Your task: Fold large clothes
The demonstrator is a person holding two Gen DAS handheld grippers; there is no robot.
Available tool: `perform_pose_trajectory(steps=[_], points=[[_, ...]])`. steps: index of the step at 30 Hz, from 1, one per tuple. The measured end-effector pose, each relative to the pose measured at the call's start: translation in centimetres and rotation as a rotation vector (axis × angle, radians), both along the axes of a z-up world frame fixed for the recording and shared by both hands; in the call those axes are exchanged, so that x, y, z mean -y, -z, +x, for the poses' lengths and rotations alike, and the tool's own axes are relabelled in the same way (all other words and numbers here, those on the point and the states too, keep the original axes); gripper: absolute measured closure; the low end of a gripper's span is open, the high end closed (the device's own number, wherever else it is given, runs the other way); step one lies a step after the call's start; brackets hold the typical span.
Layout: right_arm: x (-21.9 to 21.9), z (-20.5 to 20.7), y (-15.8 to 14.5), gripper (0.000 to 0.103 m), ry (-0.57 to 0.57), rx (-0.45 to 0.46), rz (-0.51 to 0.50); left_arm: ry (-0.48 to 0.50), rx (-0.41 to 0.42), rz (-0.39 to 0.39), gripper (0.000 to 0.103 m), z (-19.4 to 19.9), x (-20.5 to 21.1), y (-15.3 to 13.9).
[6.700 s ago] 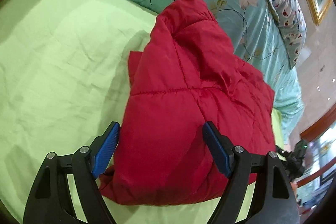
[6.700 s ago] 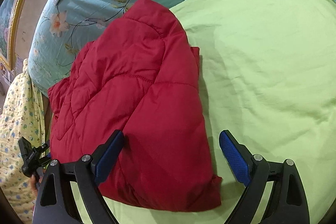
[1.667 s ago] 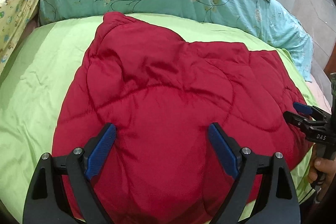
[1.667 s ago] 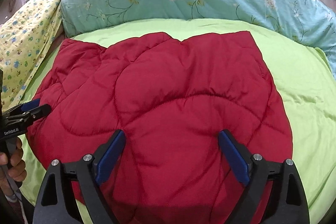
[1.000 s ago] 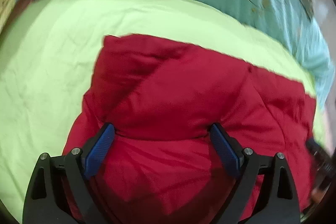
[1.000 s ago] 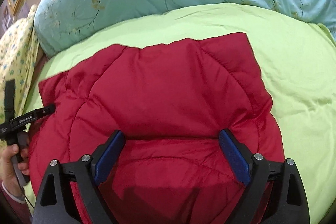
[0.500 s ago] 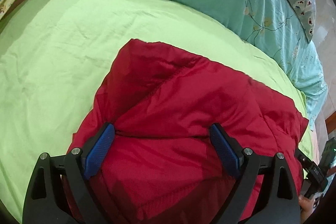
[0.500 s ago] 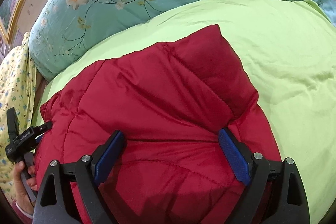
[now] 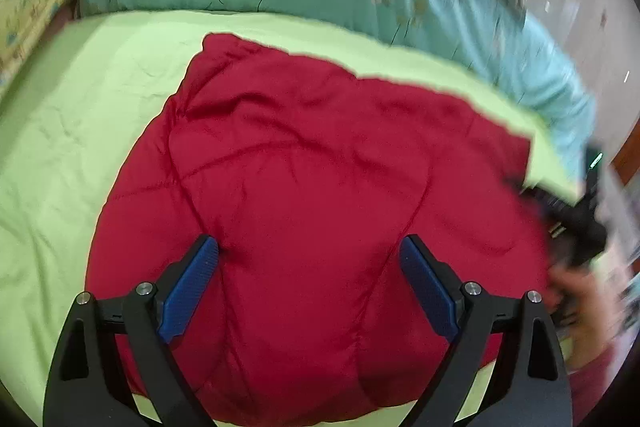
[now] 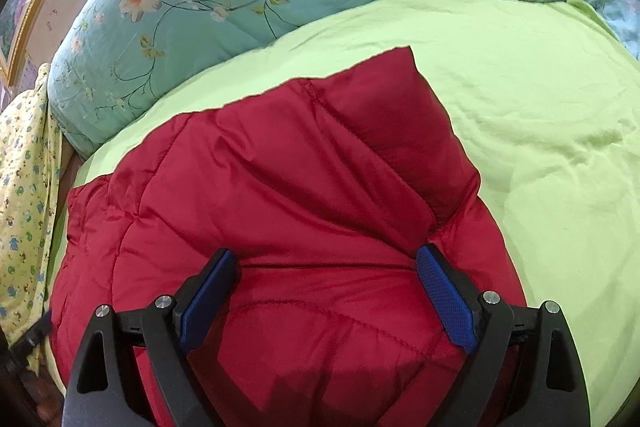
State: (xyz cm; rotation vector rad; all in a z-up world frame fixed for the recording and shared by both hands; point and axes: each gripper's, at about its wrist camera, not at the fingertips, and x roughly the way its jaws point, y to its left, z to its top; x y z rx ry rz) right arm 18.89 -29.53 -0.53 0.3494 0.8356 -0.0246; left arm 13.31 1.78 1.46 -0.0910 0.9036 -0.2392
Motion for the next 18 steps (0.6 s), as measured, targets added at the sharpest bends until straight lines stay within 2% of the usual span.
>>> perform_pose_trajectory(steps=[2,5,9,13,14,16,18], points=[[-0.5,-1.0,-0.6,0.010,-0.008,0.027,-0.025,-0.002,-0.006,0.020,0.008,0.2,0.3,1.0],[-1.3,-3.1,-1.5,0.010,-0.014,0.069,-0.056,-0.011,-0.010,0.004,0.008,0.6,0.1,1.7],[-2.6,-7.1,-2.6,0.010,-0.020,0.111,-0.059,-0.013,-0.001,0.014,0.007,0.3,0.0,1.8],[-4.6,-10.7,-3.4,0.010,-0.087,0.136,-0.049,-0.014,0.011,0.024,0.007,0.0,0.3,1.9],[-5.1,-10.8,-3.3,0.010,-0.102,0.124,-0.062,-0.016,0.014,0.027,0.007,0.1,0.4,1.9],[-6.0,-10.2,-1.9,0.010,-0.128,0.025,-0.124,-0.018,0.014,0.027,0.007,-0.3,0.4,1.8],[-6.1,-9.8,-0.7,0.009,-0.137,-0.019,-0.142,-0.019,0.013,0.024,0.007,-0.6,0.3,1.6]])
